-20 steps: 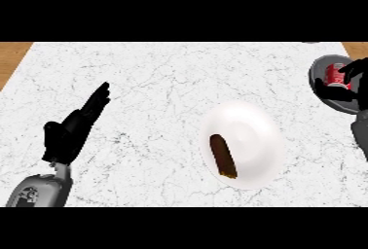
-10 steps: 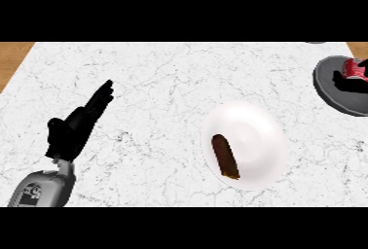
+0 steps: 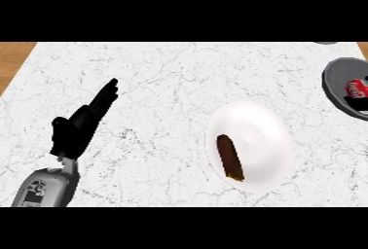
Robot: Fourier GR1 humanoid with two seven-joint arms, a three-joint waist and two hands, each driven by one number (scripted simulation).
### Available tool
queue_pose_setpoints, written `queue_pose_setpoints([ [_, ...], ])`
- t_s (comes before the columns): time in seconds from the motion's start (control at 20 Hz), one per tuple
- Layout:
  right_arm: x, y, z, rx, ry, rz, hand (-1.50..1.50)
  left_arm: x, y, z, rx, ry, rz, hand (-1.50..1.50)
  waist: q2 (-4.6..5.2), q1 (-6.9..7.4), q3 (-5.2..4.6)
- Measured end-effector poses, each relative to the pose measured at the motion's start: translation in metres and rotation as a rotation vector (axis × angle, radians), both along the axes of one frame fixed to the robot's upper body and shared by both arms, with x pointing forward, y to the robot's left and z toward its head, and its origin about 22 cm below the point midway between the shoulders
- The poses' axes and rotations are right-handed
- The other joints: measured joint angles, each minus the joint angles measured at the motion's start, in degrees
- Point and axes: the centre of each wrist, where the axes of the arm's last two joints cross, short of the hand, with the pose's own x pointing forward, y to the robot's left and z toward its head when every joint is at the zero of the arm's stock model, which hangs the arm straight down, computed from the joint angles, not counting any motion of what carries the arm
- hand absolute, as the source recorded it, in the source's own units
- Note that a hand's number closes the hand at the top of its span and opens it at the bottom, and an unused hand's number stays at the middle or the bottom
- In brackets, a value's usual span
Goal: Pick the can from the plate and place it in the pan
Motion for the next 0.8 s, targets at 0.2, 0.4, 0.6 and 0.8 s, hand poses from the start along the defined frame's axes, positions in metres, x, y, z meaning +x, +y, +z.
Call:
queue_pose_setpoints([
  [0.2,-0.002,-0.004,0.001,0.079,-0.003,0.007,-1.5,0.002,-0.002,0.003,0.004,-0.012,-0.006,0.0,0.23,0.37,0.15],
  [0.4,0.003,-0.001,0.007,0.18,-0.106,0.024,-1.5,0.001,-0.004,0.003,0.008,-0.013,-0.013,0.0,0.39,0.63,0.29],
  [0.6,0.003,-0.008,0.015,0.294,-0.269,0.039,-1.5,-0.002,-0.002,-0.001,0.003,-0.009,-0.004,0.0,0.23,0.19,0.35],
  [0.8,-0.006,-0.019,0.015,0.43,-0.386,0.06,-1.5,-0.002,0.0,-0.001,0.003,-0.008,0.002,0.0,0.16,-0.32,0.35],
])
